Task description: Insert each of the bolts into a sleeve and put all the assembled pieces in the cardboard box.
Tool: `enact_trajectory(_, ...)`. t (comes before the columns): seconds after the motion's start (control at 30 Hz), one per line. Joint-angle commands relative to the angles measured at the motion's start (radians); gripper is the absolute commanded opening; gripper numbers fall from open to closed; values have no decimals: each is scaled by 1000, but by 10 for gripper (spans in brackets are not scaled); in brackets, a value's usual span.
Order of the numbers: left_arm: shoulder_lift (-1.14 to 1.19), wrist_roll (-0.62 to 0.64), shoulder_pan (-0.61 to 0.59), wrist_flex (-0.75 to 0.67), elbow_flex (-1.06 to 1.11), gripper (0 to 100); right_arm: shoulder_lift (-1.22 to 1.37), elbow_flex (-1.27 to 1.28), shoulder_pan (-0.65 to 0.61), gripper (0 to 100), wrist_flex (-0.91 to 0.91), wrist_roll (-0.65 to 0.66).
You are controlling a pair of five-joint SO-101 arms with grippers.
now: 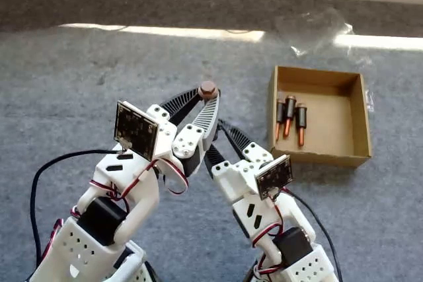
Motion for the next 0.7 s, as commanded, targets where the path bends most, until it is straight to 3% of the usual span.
enact_trajectory(0.0,-27,8,15,-28,30,6,-4,147,-4,5,2,-8)
enact_trajectory(0.67,-28,2,76,-29,148,6,-4,147,-4,5,2,-8)
